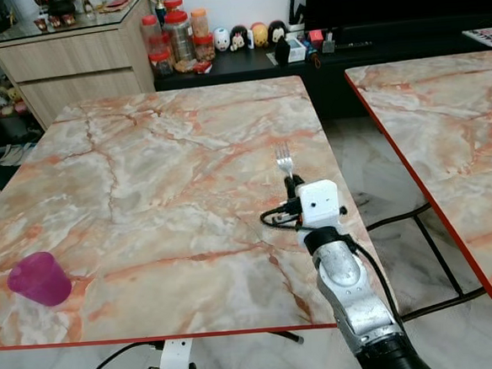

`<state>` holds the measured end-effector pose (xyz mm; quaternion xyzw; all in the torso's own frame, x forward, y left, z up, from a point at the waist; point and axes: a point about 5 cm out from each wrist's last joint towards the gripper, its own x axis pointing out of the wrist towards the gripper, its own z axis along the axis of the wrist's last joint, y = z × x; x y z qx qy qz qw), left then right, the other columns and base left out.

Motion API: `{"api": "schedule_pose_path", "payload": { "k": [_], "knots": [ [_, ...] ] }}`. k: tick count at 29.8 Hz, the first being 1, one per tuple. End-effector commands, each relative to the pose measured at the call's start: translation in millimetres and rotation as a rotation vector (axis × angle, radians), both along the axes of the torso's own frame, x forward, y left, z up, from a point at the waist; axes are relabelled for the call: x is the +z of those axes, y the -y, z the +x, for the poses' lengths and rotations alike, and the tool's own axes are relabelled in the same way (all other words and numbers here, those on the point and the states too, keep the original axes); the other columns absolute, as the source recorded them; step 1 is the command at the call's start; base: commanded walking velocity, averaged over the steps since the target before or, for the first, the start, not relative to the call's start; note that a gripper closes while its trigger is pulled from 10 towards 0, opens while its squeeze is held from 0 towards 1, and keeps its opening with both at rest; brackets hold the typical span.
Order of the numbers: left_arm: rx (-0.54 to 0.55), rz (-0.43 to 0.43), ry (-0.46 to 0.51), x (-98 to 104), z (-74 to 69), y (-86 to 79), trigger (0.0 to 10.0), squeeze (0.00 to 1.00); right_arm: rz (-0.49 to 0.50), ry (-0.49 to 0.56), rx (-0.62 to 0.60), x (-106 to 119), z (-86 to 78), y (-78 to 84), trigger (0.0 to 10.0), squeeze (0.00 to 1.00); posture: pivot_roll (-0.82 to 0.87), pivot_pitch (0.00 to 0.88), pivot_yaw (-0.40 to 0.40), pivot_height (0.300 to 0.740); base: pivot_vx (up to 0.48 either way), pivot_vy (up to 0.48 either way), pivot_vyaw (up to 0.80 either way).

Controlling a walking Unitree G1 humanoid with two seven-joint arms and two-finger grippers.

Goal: Setting the table

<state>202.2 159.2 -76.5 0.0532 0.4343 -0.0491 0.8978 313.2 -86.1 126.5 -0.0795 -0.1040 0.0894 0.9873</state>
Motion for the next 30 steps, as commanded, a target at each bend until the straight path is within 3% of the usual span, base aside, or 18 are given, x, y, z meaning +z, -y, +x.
{"api": "schedule_pose_path", "payload": {
  "k": [1, 9, 30],
  "knots": [
    [-0.008, 0.022, -0.025, -2.5, -4.3, -3.5, 10.0, 0.00, 0.002, 0.047, -0.005, 7.0, 0.6, -1.1, 10.0, 0.00, -0.09, 0.000, 0.065, 0.740, 0.000, -0.285, 0.00],
    [-0.013, 0.030, -0.037, -3.6, -6.2, -3.5, 10.0, 0.00, -0.039, 0.114, 0.027, 9.8, -0.2, -3.0, 10.0, 0.00, -0.09, 0.000, 0.063, 0.740, 0.000, -0.292, 0.00],
    [-0.020, 0.036, -0.050, -4.6, -7.7, -3.0, 10.0, 0.00, -0.056, 0.125, 0.023, 7.8, 1.0, -3.8, 10.0, 0.00, -0.10, 0.000, 0.065, 0.740, 0.000, -0.285, 0.00]
  ]
}}
